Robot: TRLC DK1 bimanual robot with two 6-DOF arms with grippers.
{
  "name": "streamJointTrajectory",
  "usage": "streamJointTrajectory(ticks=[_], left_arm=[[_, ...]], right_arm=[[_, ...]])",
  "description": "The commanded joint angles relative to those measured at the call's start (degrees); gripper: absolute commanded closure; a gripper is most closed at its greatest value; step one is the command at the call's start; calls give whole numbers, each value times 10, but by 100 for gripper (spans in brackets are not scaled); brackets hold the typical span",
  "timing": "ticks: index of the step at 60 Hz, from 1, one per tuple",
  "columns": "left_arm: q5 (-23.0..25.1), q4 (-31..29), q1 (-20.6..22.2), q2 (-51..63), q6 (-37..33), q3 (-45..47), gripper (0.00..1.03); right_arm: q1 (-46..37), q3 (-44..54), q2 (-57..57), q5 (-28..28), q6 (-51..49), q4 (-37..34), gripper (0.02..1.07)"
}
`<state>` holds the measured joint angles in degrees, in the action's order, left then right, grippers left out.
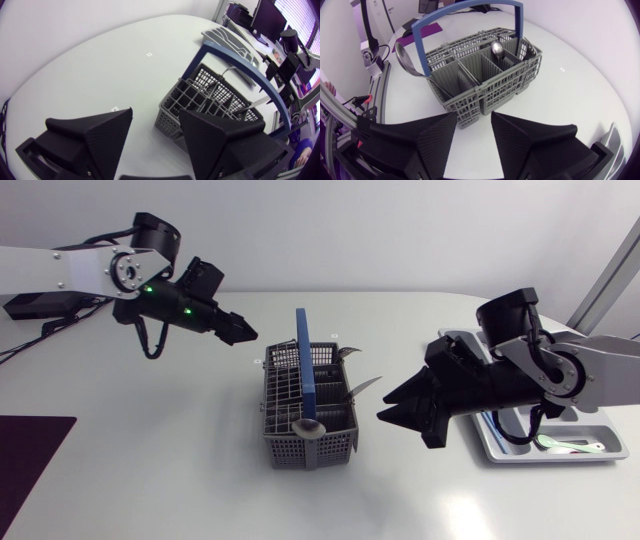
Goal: Sort the cutlery from the basket into the organizer compartments.
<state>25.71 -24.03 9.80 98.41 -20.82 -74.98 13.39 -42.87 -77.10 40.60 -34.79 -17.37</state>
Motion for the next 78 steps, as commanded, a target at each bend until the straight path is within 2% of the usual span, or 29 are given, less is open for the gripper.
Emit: streamJointTrajectory(ticks=[1, 12, 24, 43, 54, 70, 78], left_arm=[[7, 7, 6, -56, -33, 50, 16], [14, 29, 23, -161, -64, 134, 11], [13, 33, 53, -230, -76, 182, 7], [7, -4, 92, -294, -89, 206, 7], [-5, -21, 109, -319, -90, 208, 6], [-20, -37, 131, -329, -88, 203, 6], [-23, -38, 138, -331, -86, 204, 6]], right_arm=[[-2, 18, 18, 15, -31, 20, 41], [0, -1, 9, 44, -60, 29, 38], [8, -32, -22, 60, -92, 29, 38], [18, -60, -59, 72, -131, 30, 39], [23, -66, -66, 85, -147, 33, 65], [33, -82, -93, 91, -155, 39, 66], [34, -81, -103, 93, -164, 39, 80]])
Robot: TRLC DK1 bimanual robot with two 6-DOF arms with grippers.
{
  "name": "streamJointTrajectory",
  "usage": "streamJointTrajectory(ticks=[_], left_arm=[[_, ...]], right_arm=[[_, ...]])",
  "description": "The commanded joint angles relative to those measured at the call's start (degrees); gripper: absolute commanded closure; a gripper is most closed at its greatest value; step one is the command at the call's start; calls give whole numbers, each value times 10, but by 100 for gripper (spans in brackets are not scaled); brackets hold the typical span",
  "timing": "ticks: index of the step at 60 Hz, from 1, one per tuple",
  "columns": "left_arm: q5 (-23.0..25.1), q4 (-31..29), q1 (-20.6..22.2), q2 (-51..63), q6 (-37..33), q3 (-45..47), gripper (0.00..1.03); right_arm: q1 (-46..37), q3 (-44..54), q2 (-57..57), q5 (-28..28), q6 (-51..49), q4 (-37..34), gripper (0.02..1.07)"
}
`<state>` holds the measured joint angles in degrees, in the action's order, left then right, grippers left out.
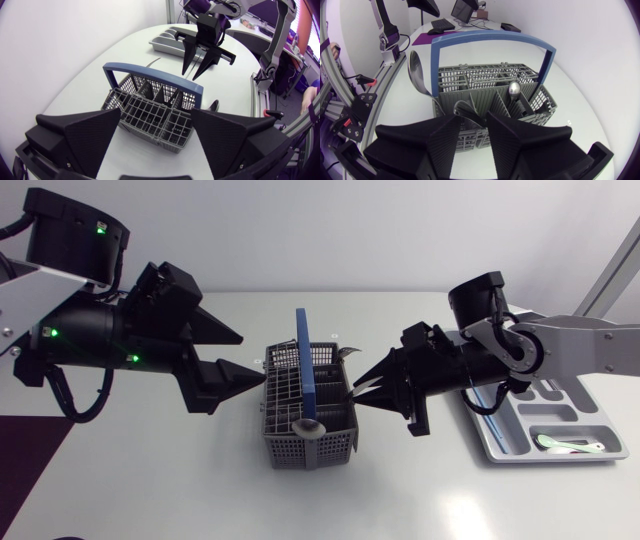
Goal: Sort the cutlery from the basket into the organizer compartments.
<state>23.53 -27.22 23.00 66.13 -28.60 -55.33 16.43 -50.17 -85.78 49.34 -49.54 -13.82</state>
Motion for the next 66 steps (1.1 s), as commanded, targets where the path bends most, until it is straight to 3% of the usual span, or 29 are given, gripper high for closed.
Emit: streamJointTrajectory(ticks=[1, 16, 23, 48, 66], left_arm=[[-2, -6, 6, -8, -8, 8, 6], [-12, -13, 15, -11, -8, 3, 6], [-16, -17, 20, -16, -8, 5, 6], [-18, -20, 31, -20, -7, 1, 6], [-27, -17, 56, -20, -2, 8, 6]], right_arm=[[4, -7, -17, 6, -18, 4, 80], [12, -6, -31, 15, -22, 19, 90], [17, -12, -40, 15, -24, 19, 102], [19, -19, 3, 16, 2, 0, 102], [31, -42, 90, 1, 37, -57, 102]])
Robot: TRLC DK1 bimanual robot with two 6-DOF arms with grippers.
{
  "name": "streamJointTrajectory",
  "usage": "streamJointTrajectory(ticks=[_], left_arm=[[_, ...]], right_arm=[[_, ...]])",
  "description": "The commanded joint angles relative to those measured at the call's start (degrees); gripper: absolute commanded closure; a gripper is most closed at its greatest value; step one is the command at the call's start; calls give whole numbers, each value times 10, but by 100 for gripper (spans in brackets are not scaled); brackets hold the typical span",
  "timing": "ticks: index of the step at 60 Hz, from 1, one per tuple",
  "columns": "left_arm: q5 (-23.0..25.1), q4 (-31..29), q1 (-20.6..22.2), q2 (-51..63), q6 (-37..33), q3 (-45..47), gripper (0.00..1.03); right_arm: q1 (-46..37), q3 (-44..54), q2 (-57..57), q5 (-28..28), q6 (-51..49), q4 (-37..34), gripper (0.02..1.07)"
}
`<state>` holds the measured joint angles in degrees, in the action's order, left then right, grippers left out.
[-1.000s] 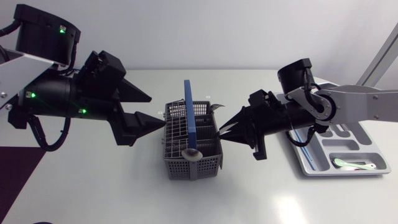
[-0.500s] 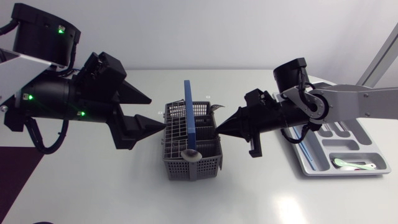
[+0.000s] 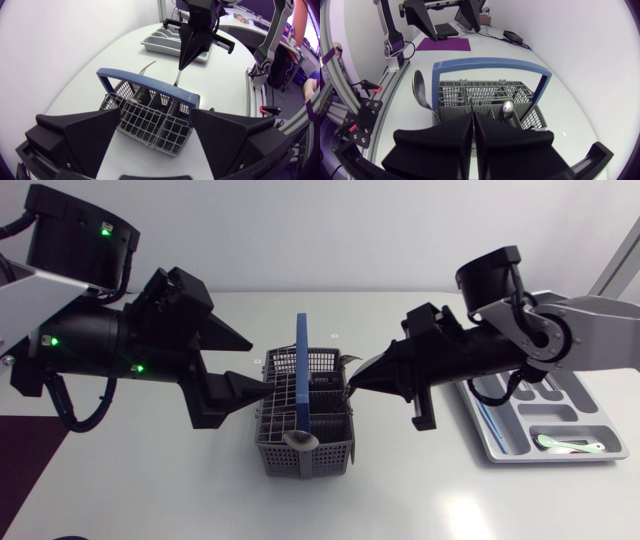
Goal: Sort the cutlery from the basket into the organizer compartments.
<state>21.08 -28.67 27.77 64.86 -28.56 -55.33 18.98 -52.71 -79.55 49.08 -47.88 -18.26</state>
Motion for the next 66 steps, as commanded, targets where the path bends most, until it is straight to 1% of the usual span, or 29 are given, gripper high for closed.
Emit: streamJointTrajectory(ticks=[1, 16, 25, 32, 41, 52, 56, 61, 66], left_arm=[[-3, -2, 8, -7, -3, 8, 6], [-3, 2, 16, -15, -3, 10, 6], [-6, 2, 19, -26, -3, 11, 6], [-7, 1, 21, -33, -3, 13, 6], [-7, -1, 31, -44, -1, 13, 6], [-9, -5, 35, -52, -1, 8, 6], [-10, -6, 37, -56, -2, 8, 6], [-10, -8, 40, -57, -2, 8, 6], [-11, -9, 45, -58, -2, 9, 6]], right_arm=[[5, -17, 31, 2, 24, -14, 102], [-5, -44, 104, -14, 71, -51, 102], [-33, -71, 140, -22, 99, -73, 102], [-59, -75, 164, -25, 118, -77, 102], [-127, -84, 192, -29, 128, -100, 102], [-228, -91, 189, -53, 134, -120, 102], [-266, -94, 180, -75, 133, -130, 102], [-298, -96, 165, -119, 125, -140, 102], [-324, -100, 149, -130, 119, -151, 102]])
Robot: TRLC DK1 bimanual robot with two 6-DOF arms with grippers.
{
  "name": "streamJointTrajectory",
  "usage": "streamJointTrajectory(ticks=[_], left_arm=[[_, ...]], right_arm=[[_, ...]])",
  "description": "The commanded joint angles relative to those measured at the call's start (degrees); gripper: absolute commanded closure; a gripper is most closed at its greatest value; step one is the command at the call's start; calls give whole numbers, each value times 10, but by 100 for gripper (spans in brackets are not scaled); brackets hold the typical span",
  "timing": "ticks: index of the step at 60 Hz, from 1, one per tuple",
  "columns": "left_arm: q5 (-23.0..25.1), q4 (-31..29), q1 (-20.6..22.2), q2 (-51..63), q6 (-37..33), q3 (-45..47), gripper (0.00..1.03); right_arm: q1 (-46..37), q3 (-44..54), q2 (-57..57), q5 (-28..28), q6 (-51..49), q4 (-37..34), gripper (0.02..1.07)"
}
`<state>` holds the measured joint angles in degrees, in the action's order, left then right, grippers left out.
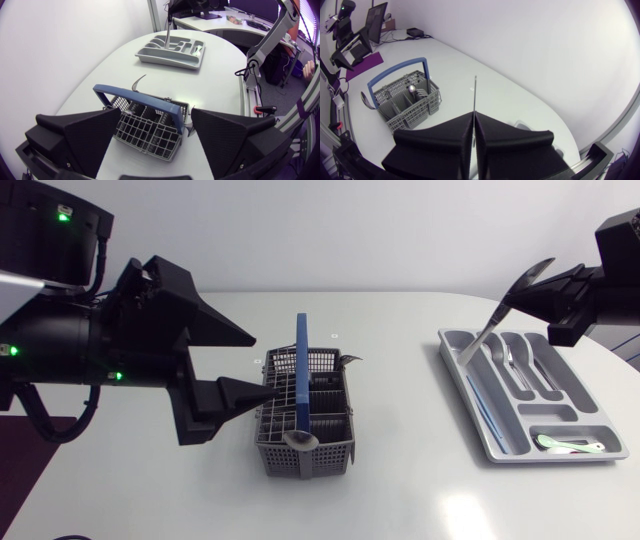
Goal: Sort the cutlery from the basket into the organizer compartments.
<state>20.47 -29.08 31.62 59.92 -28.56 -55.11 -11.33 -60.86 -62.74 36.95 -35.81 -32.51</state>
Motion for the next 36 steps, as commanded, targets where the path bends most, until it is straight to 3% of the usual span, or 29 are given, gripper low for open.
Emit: streamJointTrajectory(ticks=[1, 23, 36], left_arm=[[-6, -5, 7, -9, -2, 6, 6], [-26, -12, 28, -7, -4, -8, 6], [-28, -17, 32, -5, -5, -15, 6]], right_arm=[[-28, -21, -24, -15, -3, -11, 102], [-123, -67, -121, -140, -37, -28, 102], [-179, -116, -206, -173, -49, -30, 102]])
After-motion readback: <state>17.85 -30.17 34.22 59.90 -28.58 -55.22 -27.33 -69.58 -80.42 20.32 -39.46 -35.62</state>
